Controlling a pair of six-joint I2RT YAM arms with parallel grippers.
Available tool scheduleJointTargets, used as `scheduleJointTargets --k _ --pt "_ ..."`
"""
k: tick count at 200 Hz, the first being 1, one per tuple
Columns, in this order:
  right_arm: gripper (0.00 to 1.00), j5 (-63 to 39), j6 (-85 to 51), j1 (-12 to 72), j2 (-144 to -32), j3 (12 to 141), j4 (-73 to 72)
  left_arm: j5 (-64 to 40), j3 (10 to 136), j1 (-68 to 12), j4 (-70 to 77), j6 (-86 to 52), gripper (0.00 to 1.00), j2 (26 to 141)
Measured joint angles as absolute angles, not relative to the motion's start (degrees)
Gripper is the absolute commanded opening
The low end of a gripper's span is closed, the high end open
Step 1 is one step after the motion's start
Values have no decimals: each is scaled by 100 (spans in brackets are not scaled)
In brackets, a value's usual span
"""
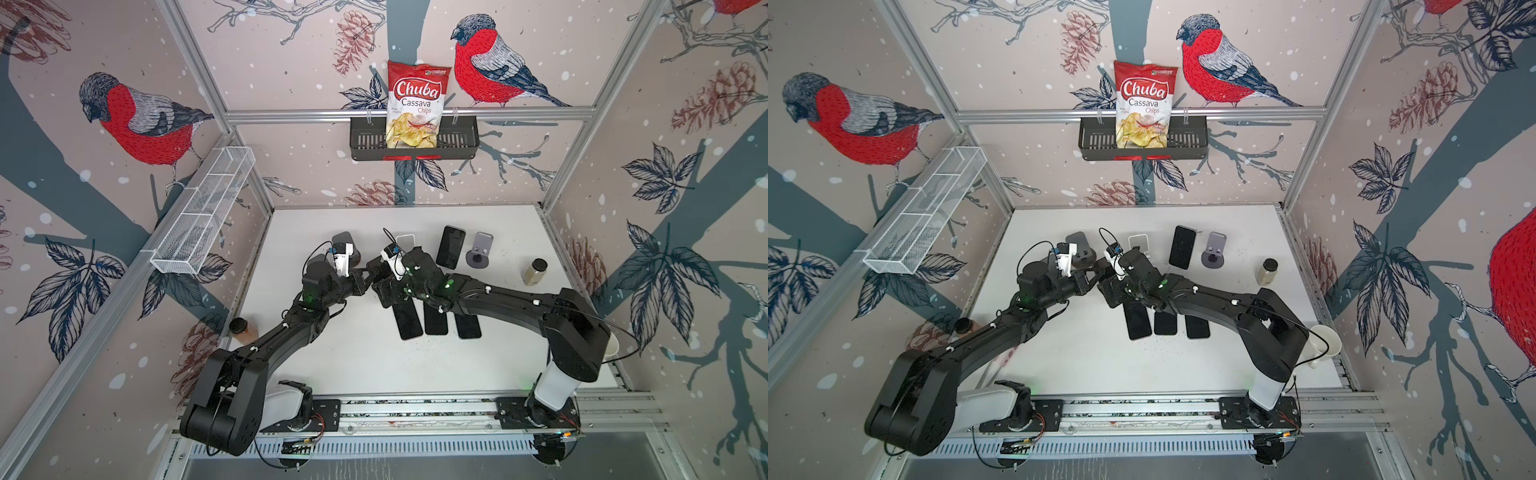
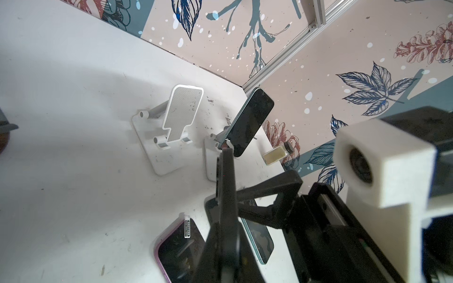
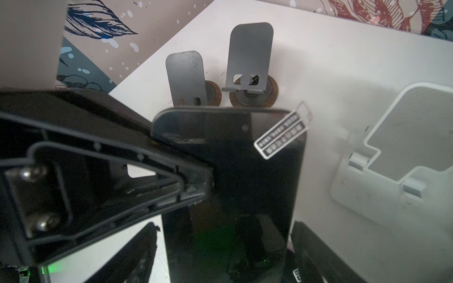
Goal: Remove the phone from the phone stand
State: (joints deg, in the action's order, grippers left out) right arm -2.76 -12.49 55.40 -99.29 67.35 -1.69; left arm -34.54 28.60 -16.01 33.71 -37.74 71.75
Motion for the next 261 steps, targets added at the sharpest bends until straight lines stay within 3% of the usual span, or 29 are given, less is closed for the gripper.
scheduleJointTargets --k 60,135,208,261 --pt "83 -189 -1393 5631 -10097 6792 -161 -3450 2797 -1588 3391 -3809 0 7126" --pt "67 -75 -1518 5747 -10186 6842 5 -3452 2526 -1514 3417 -3798 0 7059" --pt "63 150 -1791 5931 -10547 7094 285 -3312 2355 -1483 3258 -3745 0 7085" --pt "62 336 -1964 6075 -10652 7094 377 -3212 2261 -1490 3111 -3754 23 7085"
